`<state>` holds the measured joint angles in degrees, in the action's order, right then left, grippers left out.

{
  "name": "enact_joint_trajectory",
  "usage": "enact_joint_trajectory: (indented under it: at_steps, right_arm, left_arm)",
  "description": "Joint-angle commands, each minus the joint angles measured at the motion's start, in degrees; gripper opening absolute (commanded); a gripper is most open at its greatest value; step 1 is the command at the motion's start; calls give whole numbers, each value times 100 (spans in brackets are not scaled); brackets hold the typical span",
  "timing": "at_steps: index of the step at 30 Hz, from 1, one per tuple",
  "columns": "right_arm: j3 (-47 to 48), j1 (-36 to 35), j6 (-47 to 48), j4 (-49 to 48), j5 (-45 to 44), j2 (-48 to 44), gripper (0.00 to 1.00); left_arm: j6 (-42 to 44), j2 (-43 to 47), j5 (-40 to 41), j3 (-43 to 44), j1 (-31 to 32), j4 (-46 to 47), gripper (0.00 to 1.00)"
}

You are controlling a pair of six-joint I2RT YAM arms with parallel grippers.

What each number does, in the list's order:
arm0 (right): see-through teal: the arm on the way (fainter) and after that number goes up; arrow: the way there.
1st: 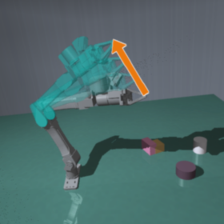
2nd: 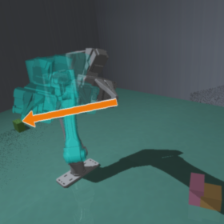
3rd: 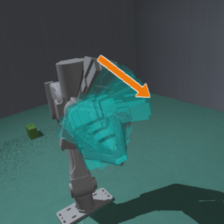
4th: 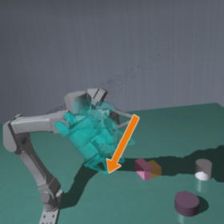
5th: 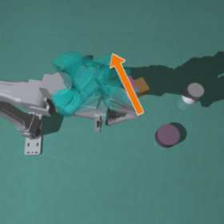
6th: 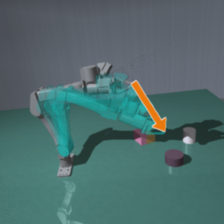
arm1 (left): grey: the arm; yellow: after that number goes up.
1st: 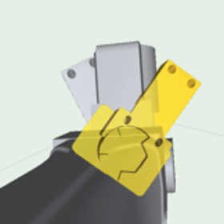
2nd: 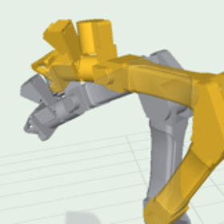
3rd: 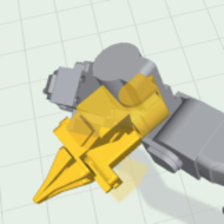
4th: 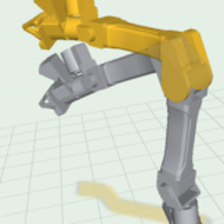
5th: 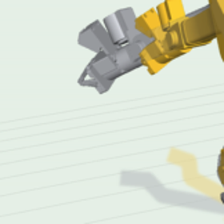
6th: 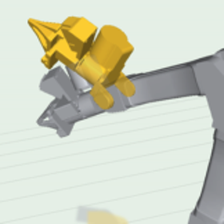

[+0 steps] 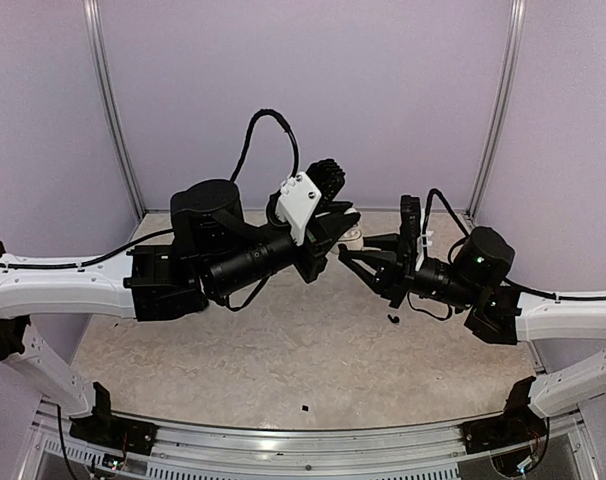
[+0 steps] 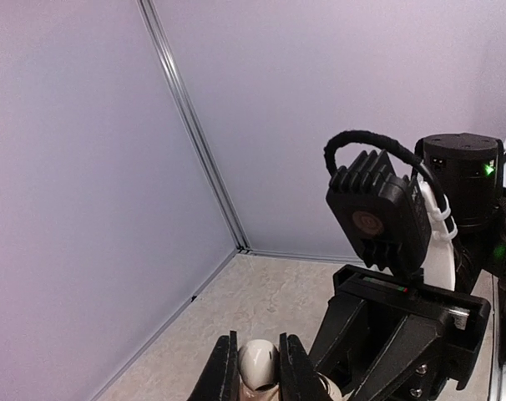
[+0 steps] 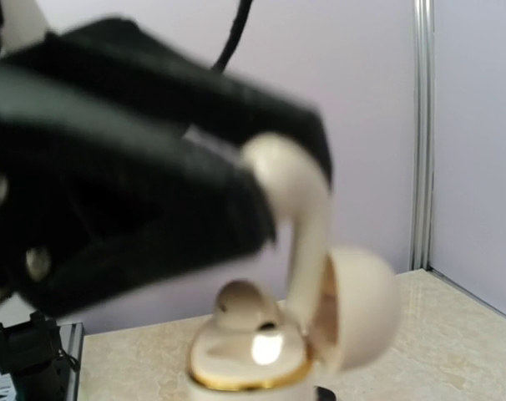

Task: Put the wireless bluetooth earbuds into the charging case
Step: Insert the right earbud into the right side groove of the charging case.

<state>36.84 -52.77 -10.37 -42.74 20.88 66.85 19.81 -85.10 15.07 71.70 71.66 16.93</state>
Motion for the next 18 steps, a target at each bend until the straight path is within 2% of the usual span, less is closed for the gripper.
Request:
enact_joint_trajectory:
  at_steps: [1, 11, 18]
  right_arm:
    - [-160, -73, -1, -257, -10, -142, 0]
    - [-178, -71, -219, -207, -302, -126, 0]
    - [-108, -68, -277, -202, -199, -155, 0]
  left_arm:
    - [73, 8, -30, 306, -47, -148, 7]
    - [199, 285, -185, 250, 108, -134, 8]
    - [197, 250, -59, 49, 120, -82, 7]
